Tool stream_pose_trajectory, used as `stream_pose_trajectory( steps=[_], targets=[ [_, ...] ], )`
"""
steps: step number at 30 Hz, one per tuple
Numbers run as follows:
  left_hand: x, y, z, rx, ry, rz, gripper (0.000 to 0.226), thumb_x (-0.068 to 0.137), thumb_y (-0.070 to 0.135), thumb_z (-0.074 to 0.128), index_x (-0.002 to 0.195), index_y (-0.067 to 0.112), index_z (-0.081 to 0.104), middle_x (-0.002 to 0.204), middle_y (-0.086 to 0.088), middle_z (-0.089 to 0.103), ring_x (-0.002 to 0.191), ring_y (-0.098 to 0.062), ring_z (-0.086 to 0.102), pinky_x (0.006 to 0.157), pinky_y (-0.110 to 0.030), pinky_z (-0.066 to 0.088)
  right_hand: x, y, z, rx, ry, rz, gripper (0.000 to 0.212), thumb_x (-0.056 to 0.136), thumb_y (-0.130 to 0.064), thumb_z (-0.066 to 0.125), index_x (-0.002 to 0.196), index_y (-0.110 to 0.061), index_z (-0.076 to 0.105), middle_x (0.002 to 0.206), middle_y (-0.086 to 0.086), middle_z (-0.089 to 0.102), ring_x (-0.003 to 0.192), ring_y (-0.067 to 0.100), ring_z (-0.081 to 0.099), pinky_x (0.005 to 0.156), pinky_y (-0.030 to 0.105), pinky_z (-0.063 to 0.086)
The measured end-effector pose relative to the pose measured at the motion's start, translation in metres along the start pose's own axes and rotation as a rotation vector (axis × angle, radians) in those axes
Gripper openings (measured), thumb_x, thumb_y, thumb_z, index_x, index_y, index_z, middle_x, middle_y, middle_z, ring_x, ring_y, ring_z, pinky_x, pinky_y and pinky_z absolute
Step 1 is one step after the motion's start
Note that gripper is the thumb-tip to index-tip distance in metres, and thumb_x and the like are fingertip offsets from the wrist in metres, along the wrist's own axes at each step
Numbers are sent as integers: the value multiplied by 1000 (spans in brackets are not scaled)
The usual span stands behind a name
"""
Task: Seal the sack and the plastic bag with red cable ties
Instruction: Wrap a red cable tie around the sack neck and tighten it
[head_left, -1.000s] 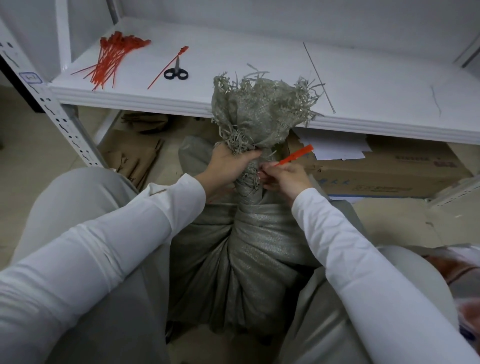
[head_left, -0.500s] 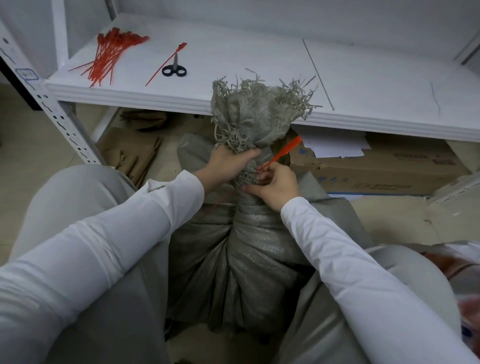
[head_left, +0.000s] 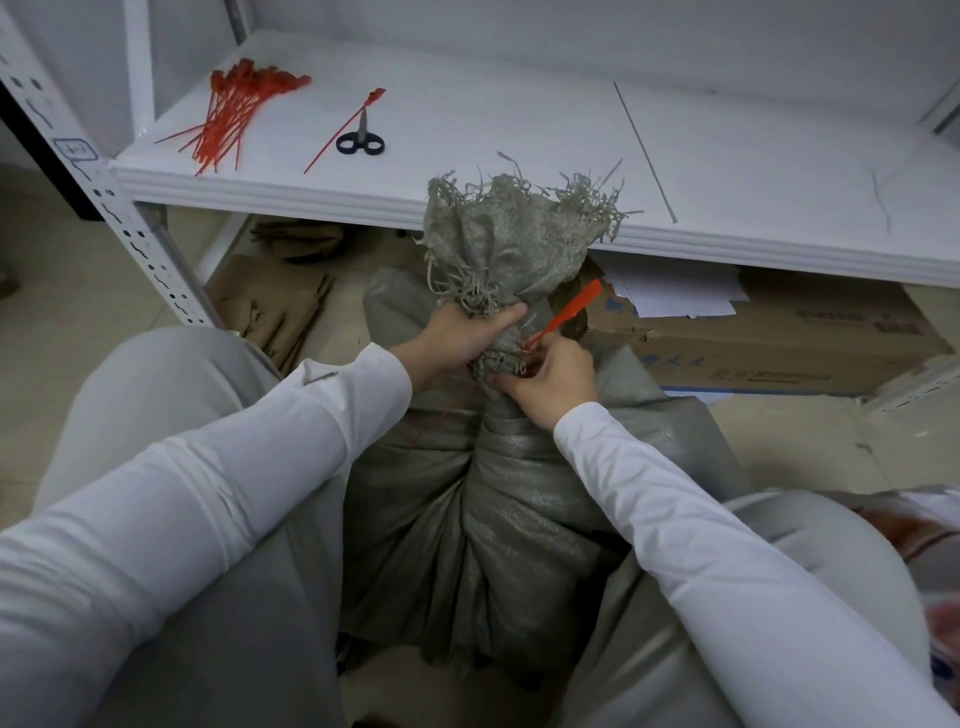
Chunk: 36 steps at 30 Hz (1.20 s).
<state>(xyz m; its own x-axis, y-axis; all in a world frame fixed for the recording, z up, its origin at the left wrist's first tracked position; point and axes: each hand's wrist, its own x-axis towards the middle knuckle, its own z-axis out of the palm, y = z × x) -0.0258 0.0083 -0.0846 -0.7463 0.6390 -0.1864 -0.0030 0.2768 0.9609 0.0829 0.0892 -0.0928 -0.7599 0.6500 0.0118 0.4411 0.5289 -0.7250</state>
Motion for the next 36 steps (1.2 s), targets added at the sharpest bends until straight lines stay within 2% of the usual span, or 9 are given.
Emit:
stream_pose_trajectory(
  steps=[5, 9, 11, 16, 20, 23, 28, 32, 36],
  targets=[
    [-12, 12, -6, 138, -190, 6, 51, 87, 46, 63, 132, 24, 53, 132, 3, 58, 114, -10, 56, 104, -33, 45, 7, 7, -1, -28, 9, 57, 31, 65, -33, 84, 78, -21, 59, 87, 5, 72, 86, 24, 67, 73, 29, 50],
    [-28, 19, -10, 398, -397, -196, 47, 89, 63, 44, 119, 30, 55, 95, 3, 64, 80, -12, 66, 54, -13, 51, 10, 11, -2, 0, 16, 94, 31, 65, -31, 84, 84, -16, 66, 87, 6, 71, 87, 25, 67, 76, 32, 52],
    [-27, 20, -12, 396, -431, -214, 41, 93, 58, 41, 112, 25, 56, 84, 1, 63, 72, -14, 64, 43, -10, 46, 11, 12, -1, 9, 20, 108, 35, 65, -30, 84, 90, -12, 68, 91, 7, 72, 91, 26, 67, 80, 35, 53],
    [-20, 12, -24, 214, -373, -222, 23, 95, 11, 43, 88, 4, 64, 82, -16, 70, 73, -25, 68, 77, -31, 58, 14, 11, -5, 67, 26, 118, 52, 61, -33, 86, 106, -11, 71, 106, 8, 72, 102, 25, 66, 89, 31, 51],
    [-25, 0, -27, 236, -336, -58, 17, 87, -15, 48, 93, -4, 59, 79, -17, 69, 64, -13, 69, 66, -23, 59, 13, 12, -12, 149, 10, 138, 52, 62, -27, 88, 108, -10, 70, 109, 8, 71, 104, 22, 65, 91, 26, 47],
    [-34, -8, -25, 296, -286, 147, 17, 82, -15, 60, 88, 1, 60, 82, -12, 69, 66, -1, 68, 65, -13, 54, 12, 10, -21, 246, -23, 130, 53, 64, -23, 88, 111, -9, 67, 109, 2, 70, 104, 18, 64, 89, 22, 46],
    [-41, -20, -20, 625, -261, 533, 18, 78, 6, 75, 96, 7, 75, 91, 2, 74, 83, 0, 66, 78, -2, 44, 7, 10, -36, 348, -150, 112, 48, 72, -7, 82, 116, -6, 61, 99, -3, 59, 96, 11, 57, 58, -2, 36],
    [-33, -21, -27, 768, -321, 677, 22, 83, 5, 69, 102, 11, 75, 102, -3, 74, 96, -17, 69, 90, -29, 51, 8, 15, -36, 367, -164, 109, 48, 73, -7, 81, 117, -5, 61, 100, -2, 60, 94, 9, 55, 54, -5, 34],
    [-34, -23, -23, 1001, -376, 828, 16, 82, 14, 70, 96, 10, 76, 95, -5, 75, 86, -26, 71, 79, -37, 56, 10, 19, -34, 380, -180, 93, 58, 69, -8, 84, 121, -8, 59, 111, 0, 64, 104, 11, 57, 72, 3, 35]
  ],
)
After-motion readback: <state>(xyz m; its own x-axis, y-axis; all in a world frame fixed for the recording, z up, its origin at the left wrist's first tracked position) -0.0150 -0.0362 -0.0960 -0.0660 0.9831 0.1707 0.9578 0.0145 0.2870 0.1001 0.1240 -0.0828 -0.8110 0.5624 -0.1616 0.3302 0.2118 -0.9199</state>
